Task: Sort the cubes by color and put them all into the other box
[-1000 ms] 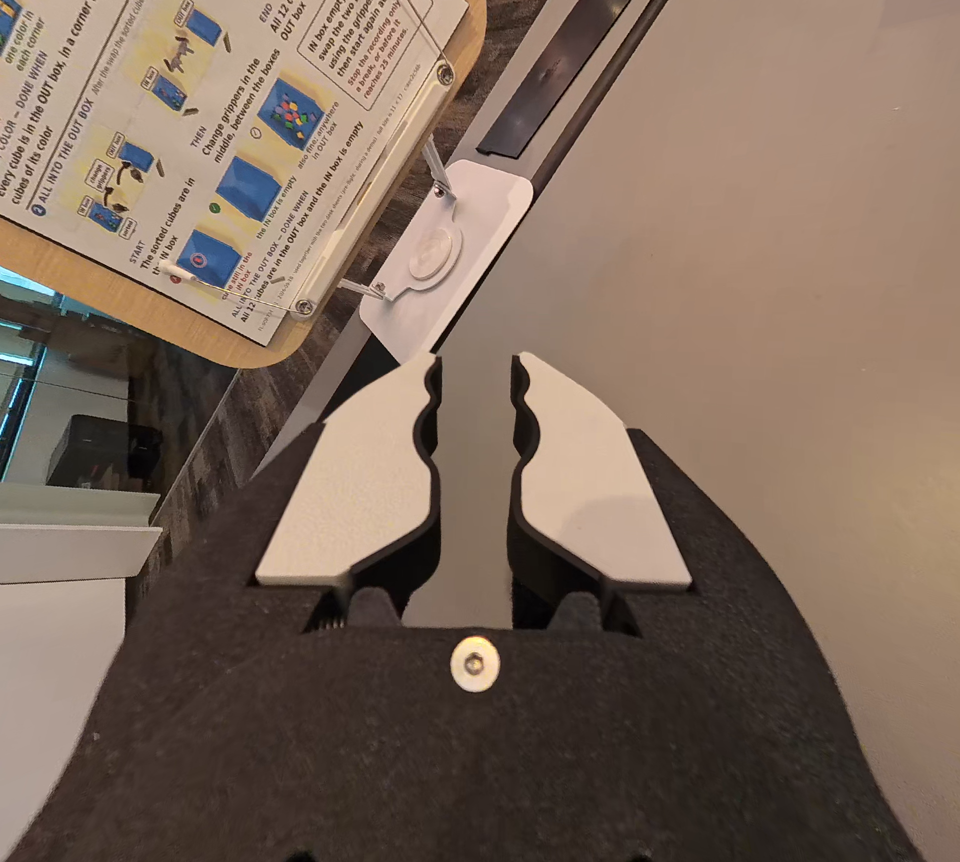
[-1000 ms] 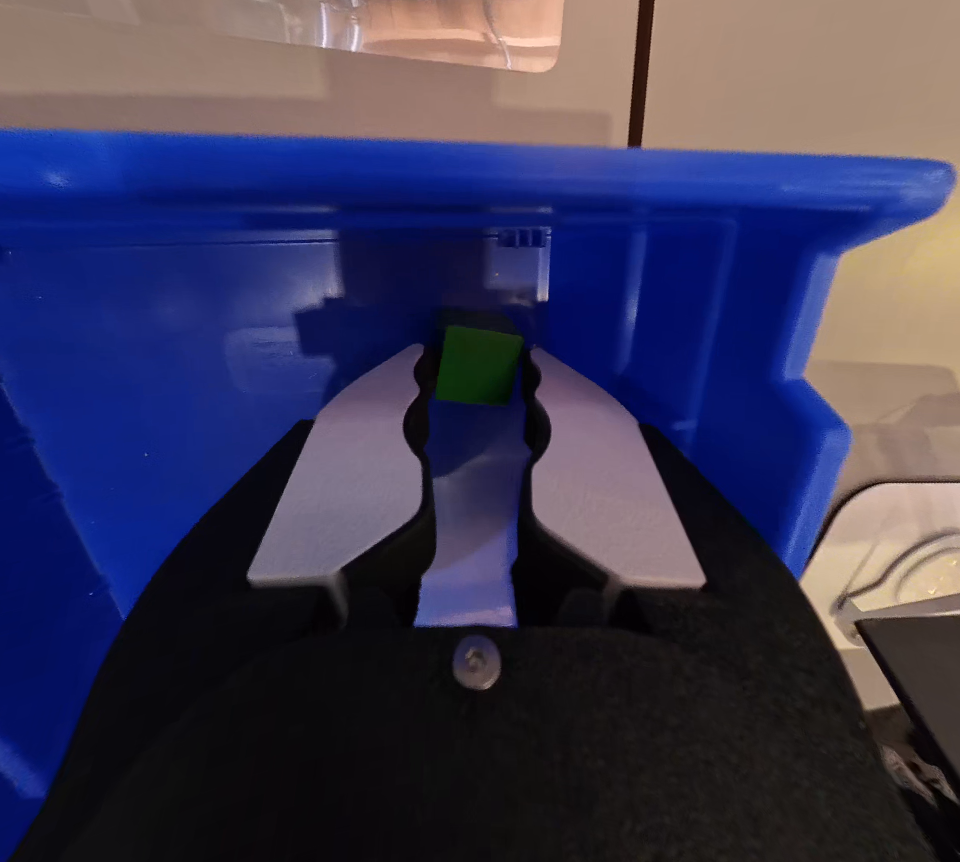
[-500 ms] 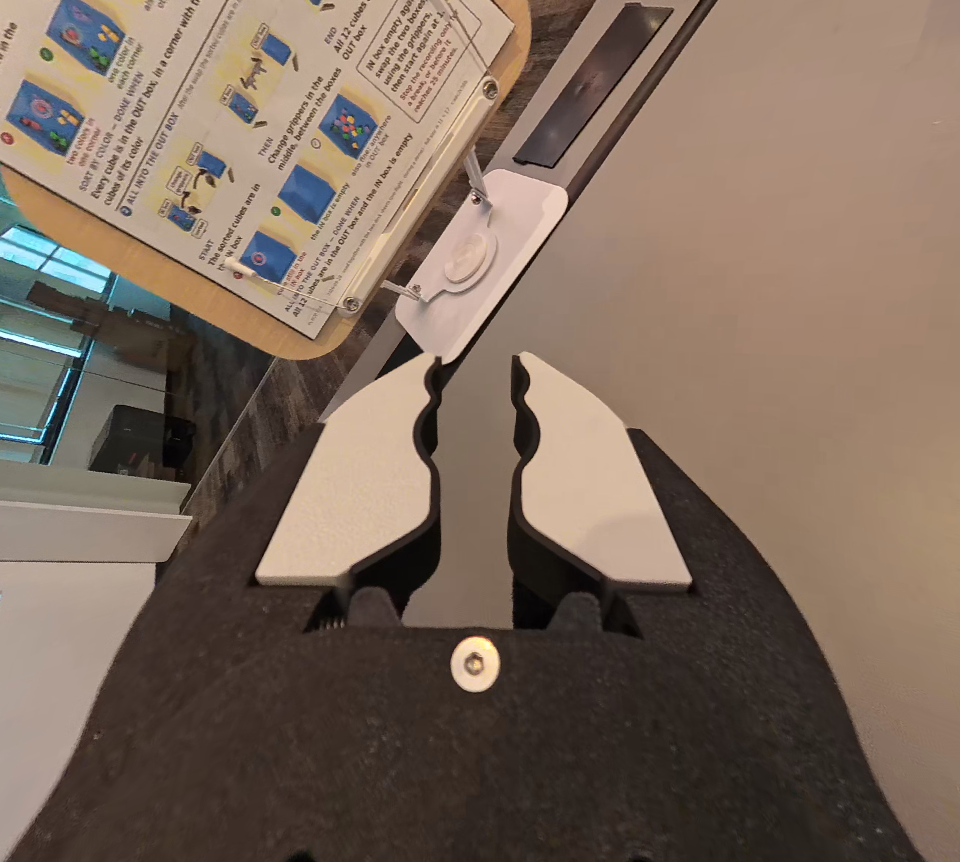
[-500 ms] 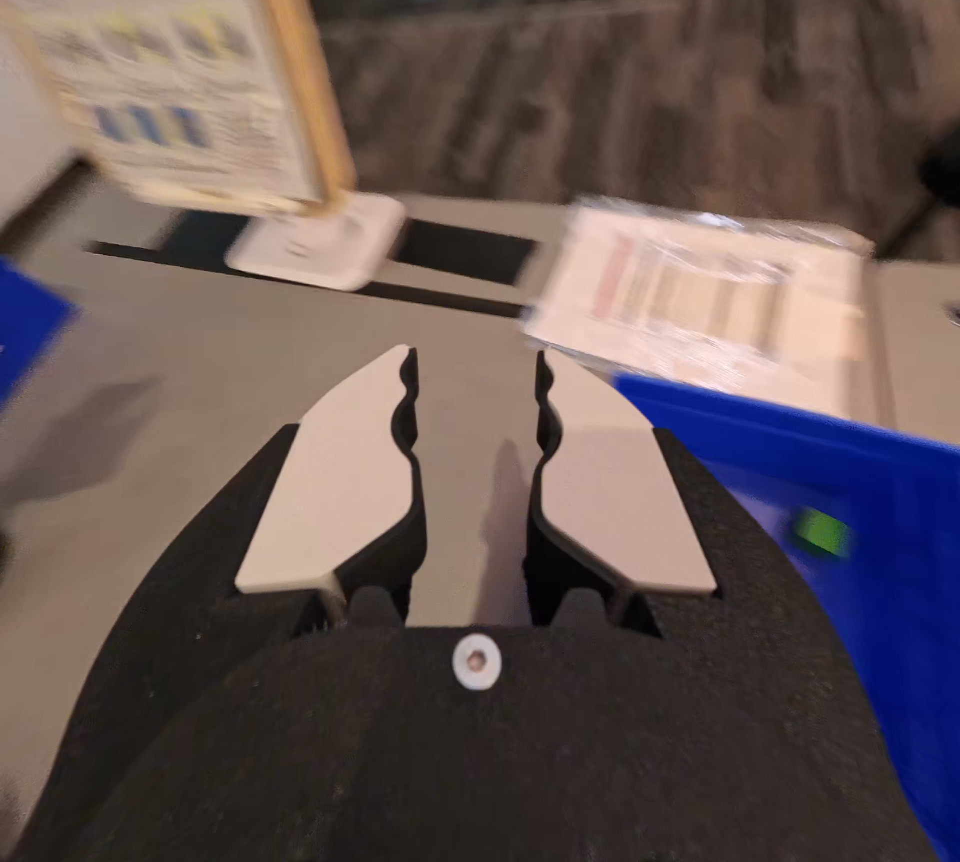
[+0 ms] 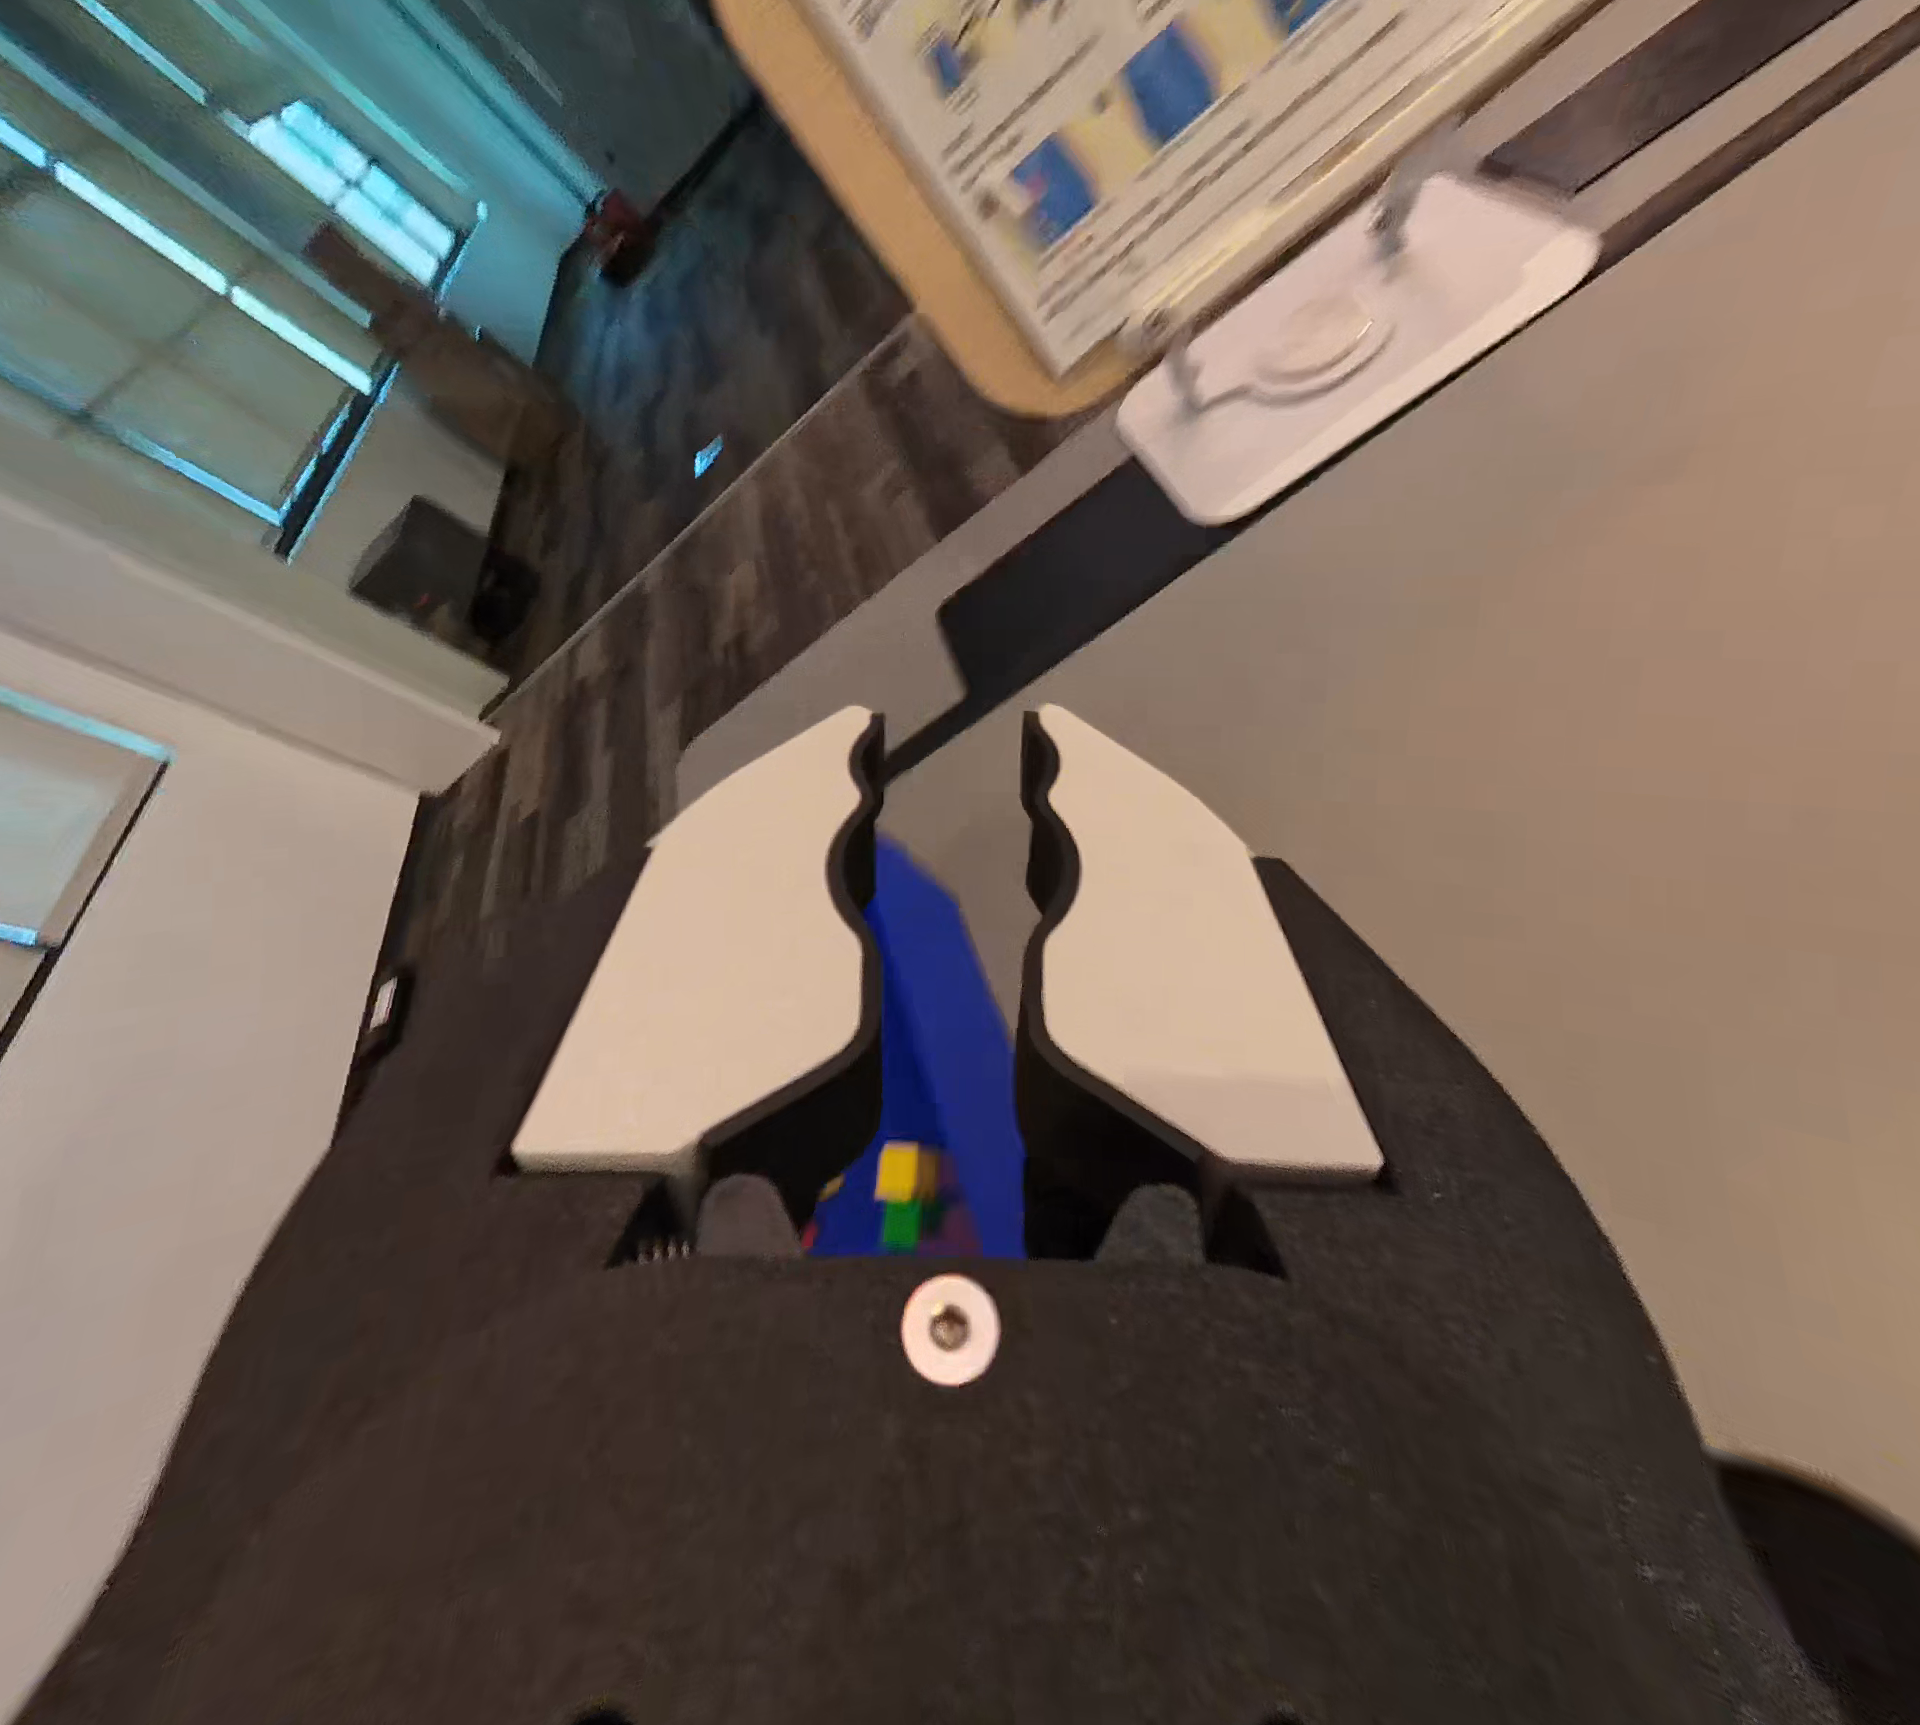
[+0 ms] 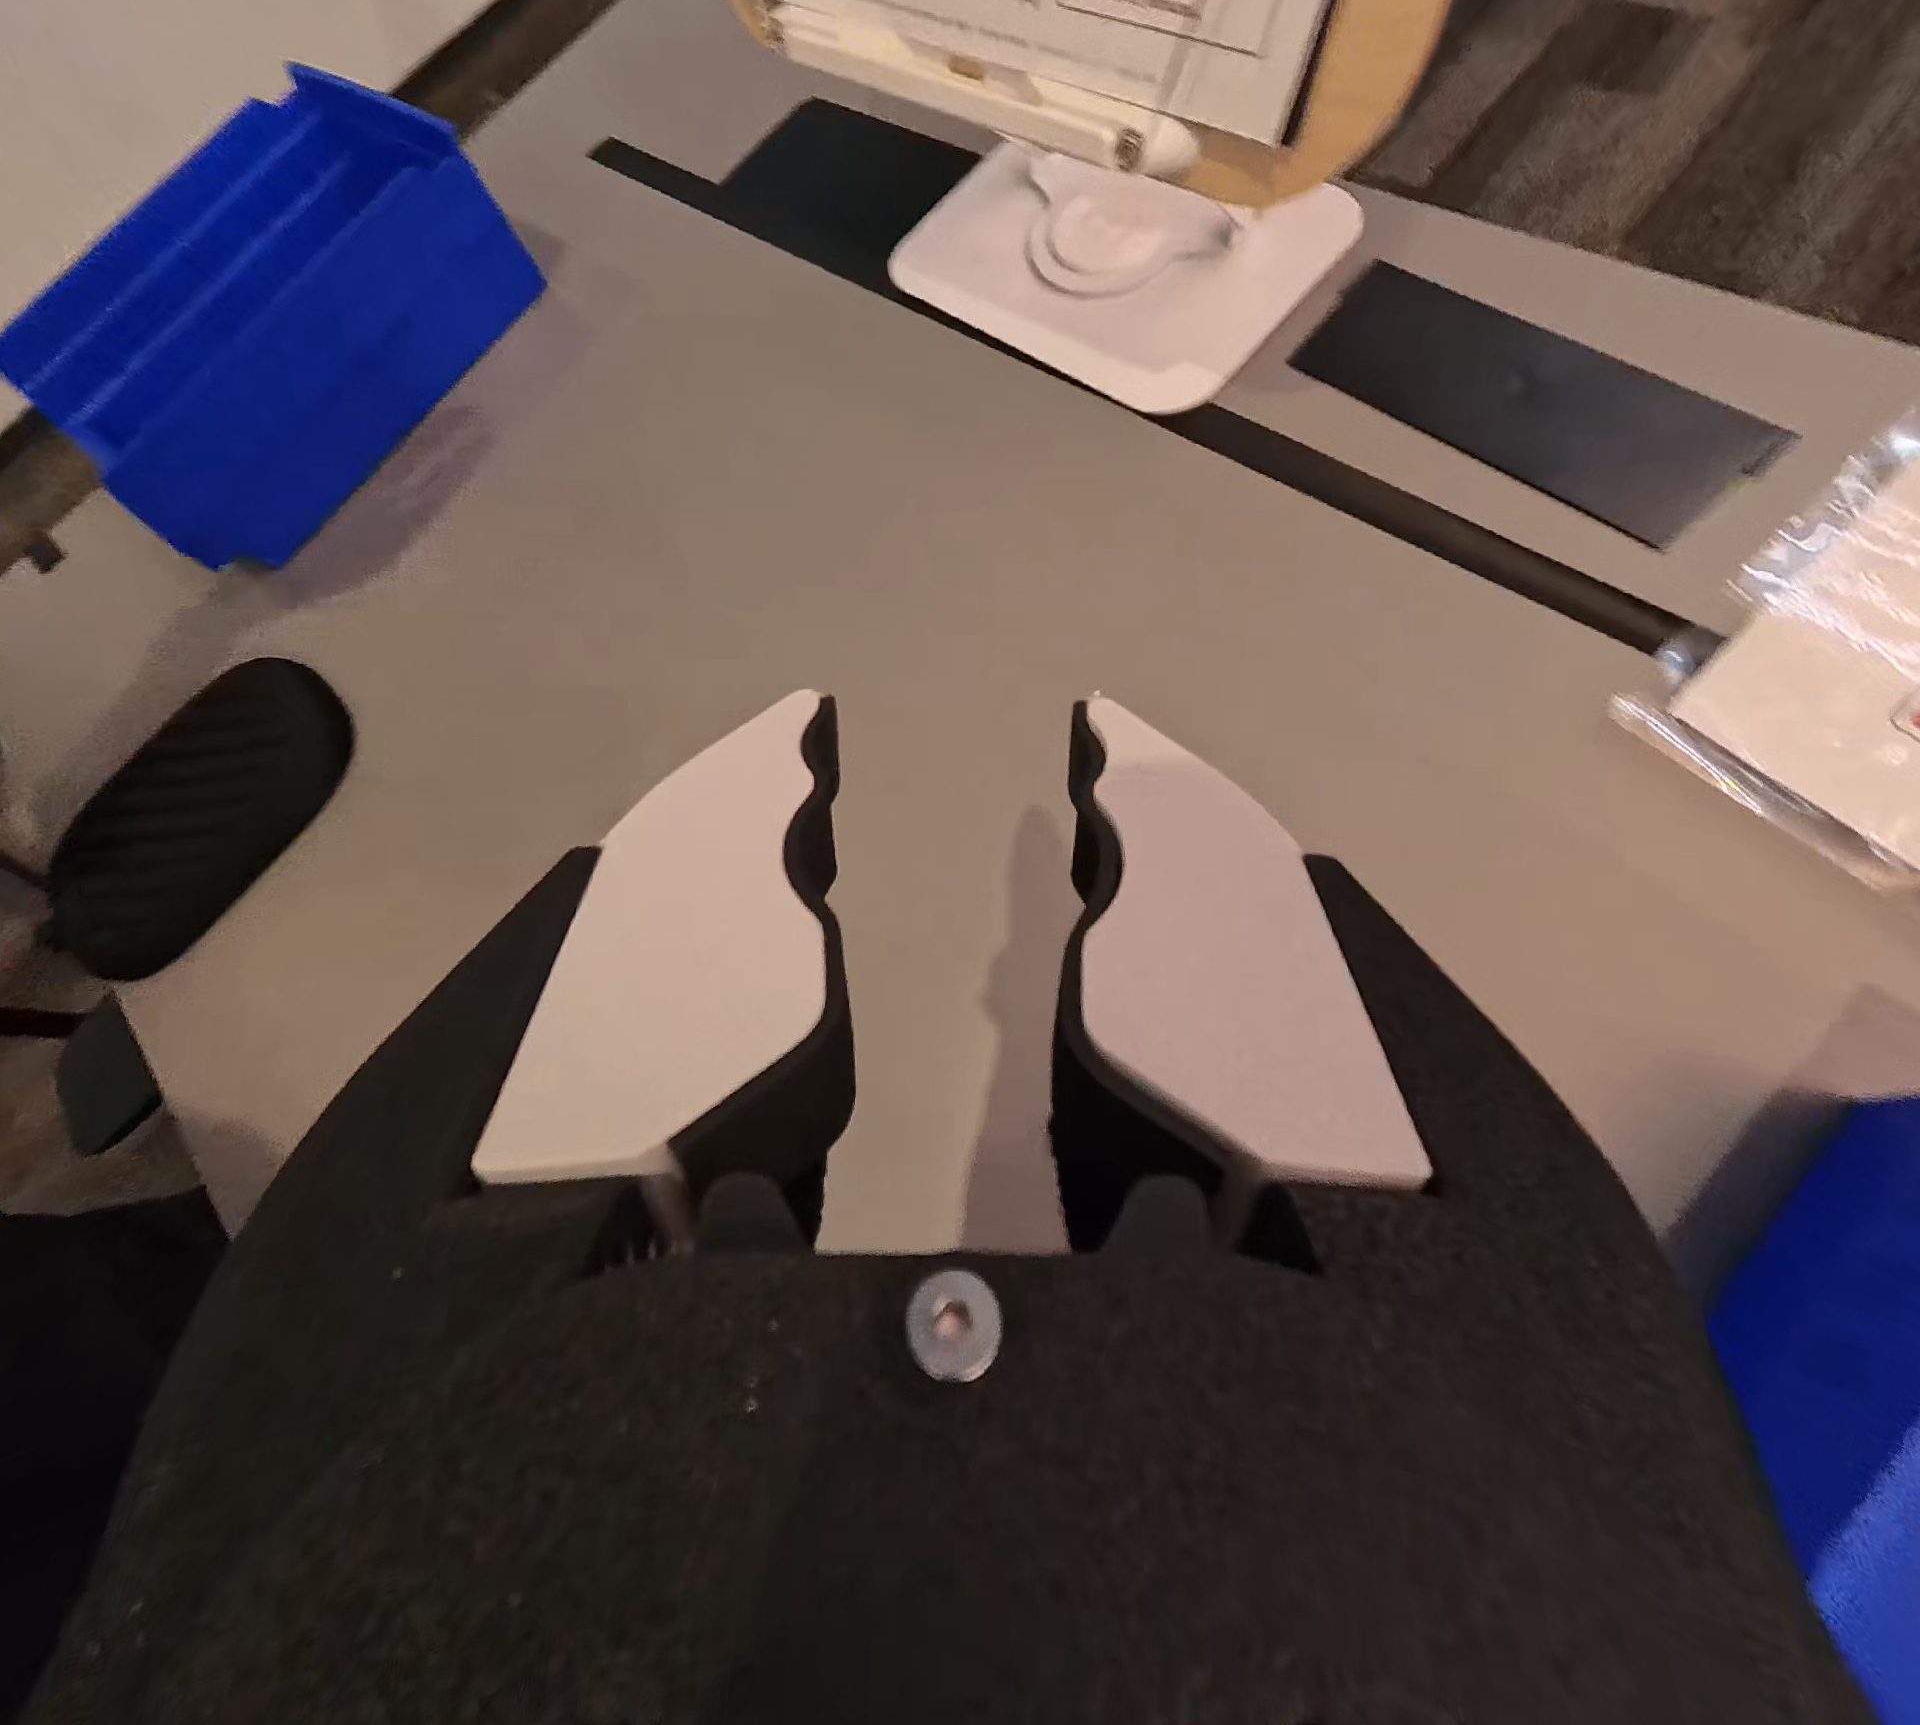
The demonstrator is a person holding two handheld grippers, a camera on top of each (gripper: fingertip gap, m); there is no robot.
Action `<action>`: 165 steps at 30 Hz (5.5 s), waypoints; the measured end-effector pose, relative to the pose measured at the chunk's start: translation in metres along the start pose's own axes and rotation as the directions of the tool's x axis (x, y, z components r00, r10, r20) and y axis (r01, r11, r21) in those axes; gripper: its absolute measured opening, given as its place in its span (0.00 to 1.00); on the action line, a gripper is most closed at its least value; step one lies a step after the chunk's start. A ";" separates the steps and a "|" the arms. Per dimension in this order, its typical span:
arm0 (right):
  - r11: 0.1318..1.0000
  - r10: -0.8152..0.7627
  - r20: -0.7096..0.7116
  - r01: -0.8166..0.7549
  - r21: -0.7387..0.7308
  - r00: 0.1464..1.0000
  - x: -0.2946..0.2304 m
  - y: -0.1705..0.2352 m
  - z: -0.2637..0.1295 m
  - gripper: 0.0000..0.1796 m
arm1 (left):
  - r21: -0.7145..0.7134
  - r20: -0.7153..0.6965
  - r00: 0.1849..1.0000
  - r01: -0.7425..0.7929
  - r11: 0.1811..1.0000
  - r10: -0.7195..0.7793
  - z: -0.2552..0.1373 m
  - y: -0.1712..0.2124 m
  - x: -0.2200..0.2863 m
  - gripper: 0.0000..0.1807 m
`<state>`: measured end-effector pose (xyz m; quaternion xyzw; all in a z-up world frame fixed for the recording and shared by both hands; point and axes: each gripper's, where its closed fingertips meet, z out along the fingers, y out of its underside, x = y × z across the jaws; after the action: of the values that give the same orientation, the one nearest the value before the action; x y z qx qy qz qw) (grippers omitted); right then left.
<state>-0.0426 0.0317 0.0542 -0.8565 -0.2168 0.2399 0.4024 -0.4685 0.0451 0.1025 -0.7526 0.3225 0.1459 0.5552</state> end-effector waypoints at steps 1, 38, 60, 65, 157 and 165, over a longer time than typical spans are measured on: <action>1.000 0.015 -0.024 -0.015 -0.004 1.000 0.008 0.003 -0.003 0.23 | -0.055 0.006 1.000 0.005 0.998 -0.005 -0.002 0.019 -0.015 0.14; 0.995 0.097 -0.063 -0.097 0.000 0.993 0.043 0.025 -0.027 0.23 | -0.723 -0.053 0.958 0.159 0.672 -0.284 0.109 0.285 -0.077 0.12; 0.976 0.017 0.859 -0.196 0.097 0.511 -0.186 -0.062 0.030 0.22 | 0.677 -0.449 0.816 0.045 0.734 0.364 -0.049 -0.165 0.180 0.12; 0.974 0.053 0.920 -0.225 0.039 0.388 -0.199 -0.062 0.026 0.27 | 0.716 -0.482 0.798 0.122 0.687 0.361 -0.053 -0.171 0.192 0.12; 0.957 -0.103 -0.006 0.101 0.273 0.995 0.027 -0.032 -0.032 0.19 | 0.163 -0.175 0.928 0.356 0.920 -0.328 0.022 -0.021 0.068 0.08; 0.972 -0.232 -0.007 0.232 0.037 0.973 0.047 0.029 -0.021 0.21 | -0.167 0.115 0.985 0.149 0.975 -0.131 -0.009 0.033 -0.019 0.07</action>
<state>0.0120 0.0291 0.0320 -0.8179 -0.3103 0.1939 0.4440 -0.5056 0.0372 0.0920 -0.8106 0.2256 0.1728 0.5119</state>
